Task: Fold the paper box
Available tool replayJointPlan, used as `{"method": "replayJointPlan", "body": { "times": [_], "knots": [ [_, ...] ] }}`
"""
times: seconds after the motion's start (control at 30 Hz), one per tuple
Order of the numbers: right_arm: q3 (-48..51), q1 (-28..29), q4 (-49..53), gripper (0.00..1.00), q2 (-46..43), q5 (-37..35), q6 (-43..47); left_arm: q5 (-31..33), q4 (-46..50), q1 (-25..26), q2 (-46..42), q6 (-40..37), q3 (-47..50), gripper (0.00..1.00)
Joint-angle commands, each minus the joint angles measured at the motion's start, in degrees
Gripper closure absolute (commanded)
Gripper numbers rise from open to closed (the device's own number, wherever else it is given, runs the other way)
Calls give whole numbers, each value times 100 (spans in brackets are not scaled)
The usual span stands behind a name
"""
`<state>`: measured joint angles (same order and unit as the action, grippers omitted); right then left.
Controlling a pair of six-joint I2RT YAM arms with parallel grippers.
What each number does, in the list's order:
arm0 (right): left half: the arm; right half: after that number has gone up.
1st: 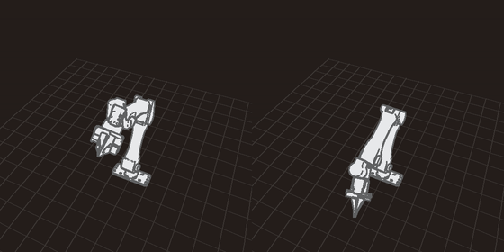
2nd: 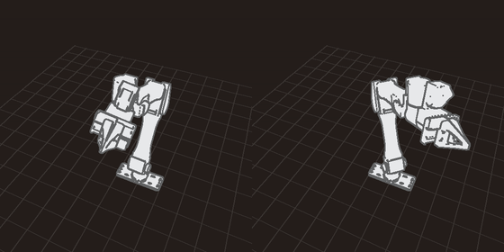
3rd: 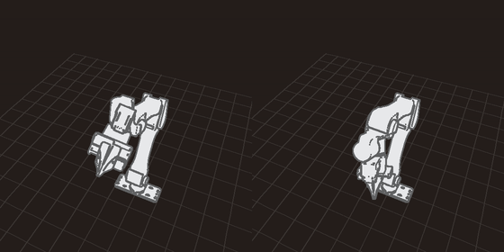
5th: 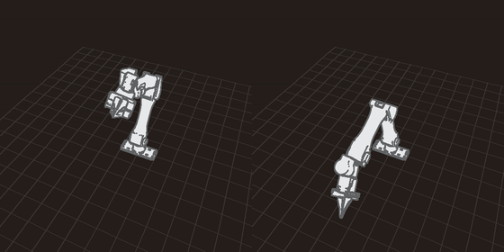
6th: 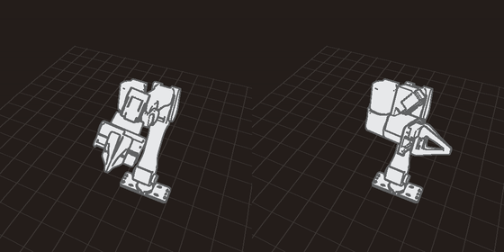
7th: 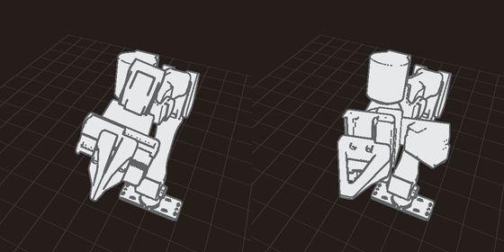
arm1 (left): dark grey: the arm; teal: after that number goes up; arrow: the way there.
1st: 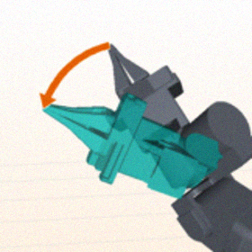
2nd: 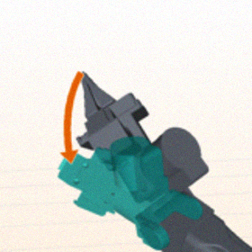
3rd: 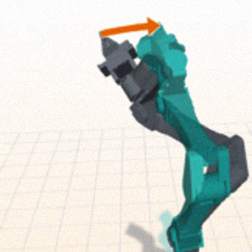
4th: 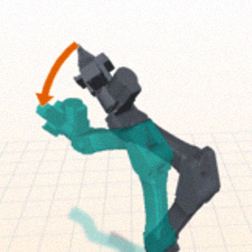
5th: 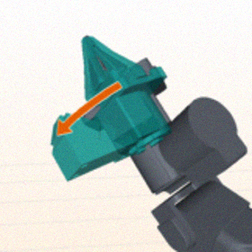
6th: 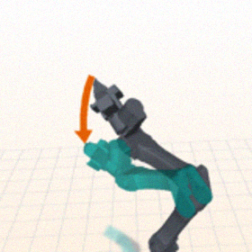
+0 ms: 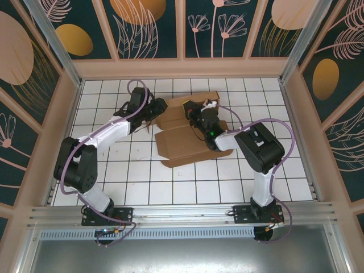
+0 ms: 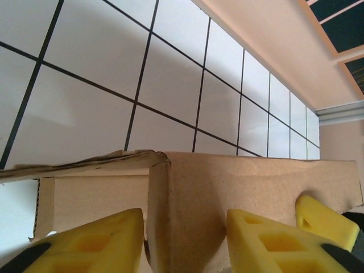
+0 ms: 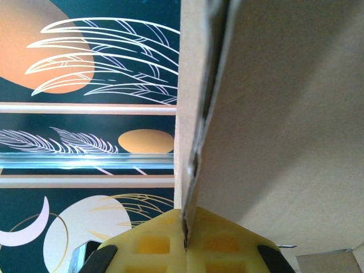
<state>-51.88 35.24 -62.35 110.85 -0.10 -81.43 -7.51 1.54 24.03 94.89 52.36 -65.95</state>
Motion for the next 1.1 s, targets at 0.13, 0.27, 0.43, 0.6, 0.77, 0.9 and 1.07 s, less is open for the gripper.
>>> {"method": "replayJointPlan", "body": {
  "times": [0.13,0.27,0.43,0.6,0.77,0.9,1.07],
  "knots": [
    [-269,-151,637,100,106,271,297,25,-110,-24,-1353,-1753,249,42],
    [-379,-197,724,100,186,478,329,1333,82,-28,-2104,-2408,572,42],
    [-475,-219,750,100,260,650,347,2085,395,-707,-2153,-1981,986,54],
    [-515,-228,742,100,280,765,392,1469,238,-1026,-1371,-2033,1278,57],
    [-516,-233,666,100,315,842,409,499,-540,-1018,-913,-2572,1605,50],
    [-559,-237,652,100,381,902,400,344,-1217,-953,-1086,-3202,1974,47],
    [-613,-237,595,100,452,957,381,161,-1618,-809,-1236,-3821,2221,47]
  ]
}}
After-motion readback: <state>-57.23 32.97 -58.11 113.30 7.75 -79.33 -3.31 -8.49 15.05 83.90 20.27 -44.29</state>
